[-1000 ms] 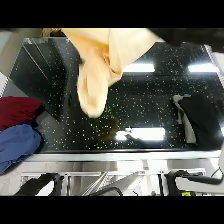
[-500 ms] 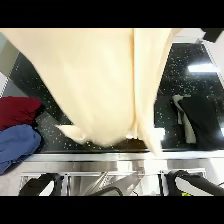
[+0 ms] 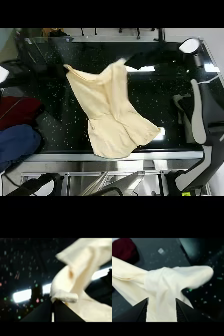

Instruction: Fold the shirts.

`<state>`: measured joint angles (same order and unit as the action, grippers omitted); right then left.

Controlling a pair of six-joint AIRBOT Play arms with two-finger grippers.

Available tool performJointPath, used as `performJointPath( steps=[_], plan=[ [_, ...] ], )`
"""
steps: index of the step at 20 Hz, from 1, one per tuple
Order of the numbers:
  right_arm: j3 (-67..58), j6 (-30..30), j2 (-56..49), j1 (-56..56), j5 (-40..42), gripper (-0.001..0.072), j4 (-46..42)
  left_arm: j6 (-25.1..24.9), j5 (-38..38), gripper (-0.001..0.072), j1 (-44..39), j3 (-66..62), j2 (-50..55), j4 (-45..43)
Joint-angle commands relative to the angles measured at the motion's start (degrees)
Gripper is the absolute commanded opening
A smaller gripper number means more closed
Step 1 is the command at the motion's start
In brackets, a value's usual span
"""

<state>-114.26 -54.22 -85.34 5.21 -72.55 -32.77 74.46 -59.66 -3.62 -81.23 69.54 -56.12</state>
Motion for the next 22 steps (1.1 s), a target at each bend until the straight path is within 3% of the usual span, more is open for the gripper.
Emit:
performJointPath(
  steps=[1, 3, 5, 10, 13, 15, 16, 17, 19, 22],
  plan=[
    [-0.09, -10.36, -6.54, -2.62, -1.05, 0.0393, -11.28, -1.99, 0.85, 0.0015, 3.48, 4.57, 8.61, 0.15],
    [-0.04, -17.25, -5.31, -7.65, -8.81, 0.0390, -19.96, -3.50, 0.81, 0.0016, 5.88, 4.55, 12.52, 0.22],
    [1.05, -21.53, -3.91, -13.81, -18.69, 0.0390, -21.59, -4.74, 1.29, 0.0015, 7.58, 4.55, 15.58, 0.31],
    [28.44, -26.51, 13.51, -26.51, -22.40, 0.0378, -24.37, -7.45, 1.60, 0.0015, 9.14, 4.55, 19.43, 0.35],
    [54.60, -28.48, 30.45, -29.00, -15.13, 0.0382, -28.06, -7.58, 1.07, 0.0016, 9.11, 4.55, 18.97, 0.42],
    [70.75, -26.29, 38.62, -27.45, -5.14, 0.0404, -23.89, -7.54, 0.90, 0.0016, 9.01, 4.55, 18.80, 0.44],
    [77.33, -25.79, 40.65, -26.34, -0.92, 0.0491, -20.24, -7.52, 0.72, 0.0016, 9.01, 4.55, 18.82, 0.79],
    [81.79, -24.72, 41.18, -25.35, 1.97, 0.0527, -16.61, -7.48, 0.61, 0.0016, 9.01, 4.55, 18.82, 0.76],
    [86.51, -20.44, 40.63, -22.62, 6.23, 0.0515, -9.70, -7.34, -0.11, 0.0016, 9.01, 4.55, 18.82, 0.76],
    [86.71, -20.31, 39.01, -17.75, 12.07, 0.0488, -9.66, -7.37, -1.44, 0.0016, 9.01, 4.55, 18.82, 0.72]
  ],
)
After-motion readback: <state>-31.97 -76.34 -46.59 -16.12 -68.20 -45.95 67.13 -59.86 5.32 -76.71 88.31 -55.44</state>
